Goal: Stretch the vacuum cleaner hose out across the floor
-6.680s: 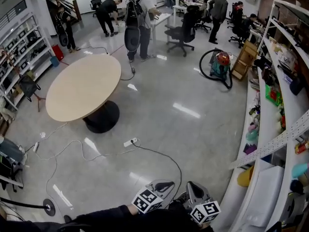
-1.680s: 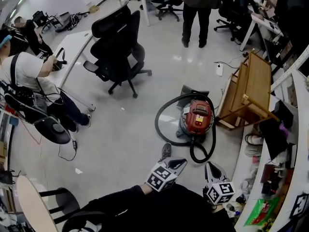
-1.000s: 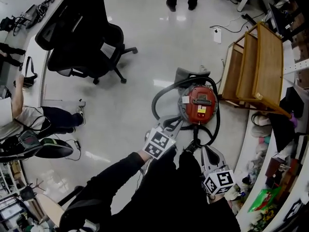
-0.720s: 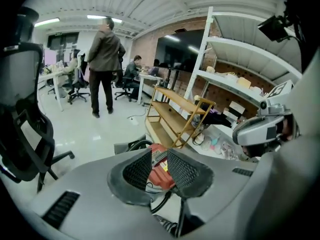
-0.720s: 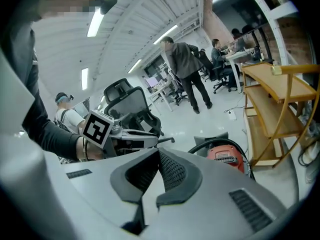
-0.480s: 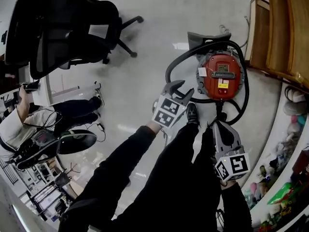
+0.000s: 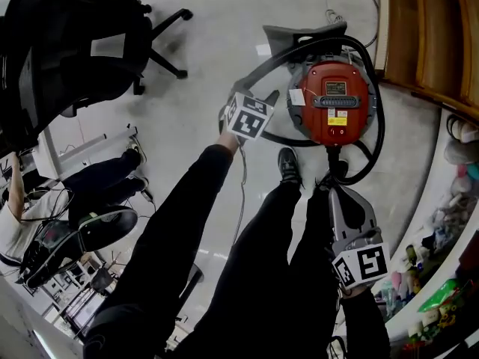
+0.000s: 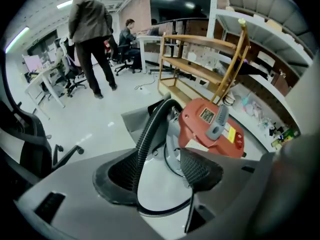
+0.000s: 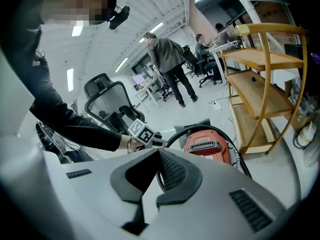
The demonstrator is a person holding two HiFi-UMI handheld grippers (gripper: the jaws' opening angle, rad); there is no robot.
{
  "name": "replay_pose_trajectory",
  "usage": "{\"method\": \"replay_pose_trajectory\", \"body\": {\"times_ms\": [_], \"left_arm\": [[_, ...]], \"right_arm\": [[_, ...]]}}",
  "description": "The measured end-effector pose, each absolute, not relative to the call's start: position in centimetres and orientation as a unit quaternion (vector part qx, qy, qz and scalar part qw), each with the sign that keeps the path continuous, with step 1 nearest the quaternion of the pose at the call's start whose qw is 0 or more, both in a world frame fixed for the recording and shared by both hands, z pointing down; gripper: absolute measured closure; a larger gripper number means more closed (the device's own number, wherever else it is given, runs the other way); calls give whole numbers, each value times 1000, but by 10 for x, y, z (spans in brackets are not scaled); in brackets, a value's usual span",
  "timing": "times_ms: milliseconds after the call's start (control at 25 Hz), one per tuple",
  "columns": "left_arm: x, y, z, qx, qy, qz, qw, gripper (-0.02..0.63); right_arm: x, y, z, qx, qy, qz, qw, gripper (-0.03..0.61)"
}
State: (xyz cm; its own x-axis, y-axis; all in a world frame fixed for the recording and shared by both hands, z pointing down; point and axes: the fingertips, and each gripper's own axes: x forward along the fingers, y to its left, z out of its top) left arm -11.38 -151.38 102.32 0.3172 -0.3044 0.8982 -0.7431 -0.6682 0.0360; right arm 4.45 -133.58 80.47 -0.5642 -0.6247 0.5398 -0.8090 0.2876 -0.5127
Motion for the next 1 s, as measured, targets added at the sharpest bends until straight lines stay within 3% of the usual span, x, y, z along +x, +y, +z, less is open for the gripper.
{"method": "replay_pose_trajectory", "body": {"times_ms": [320,600,680,1000], "left_arm": [[-143,-1560,1111,741,-347,536,205,318],[-130,-1565,1135,732,-288,591,176,326],[-130,-1560,1130,730,-275,605,159,428],[-95,-1518,1008,822,-266,457,210,442]], "right_arm": [[24,-1297,840,419,-789,429,137,574],[21,-1292,849,414,-788,433,141,574],[22,-1293,844,413,-792,427,141,574],[21,-1301,804,421,-796,412,140,574]]}}
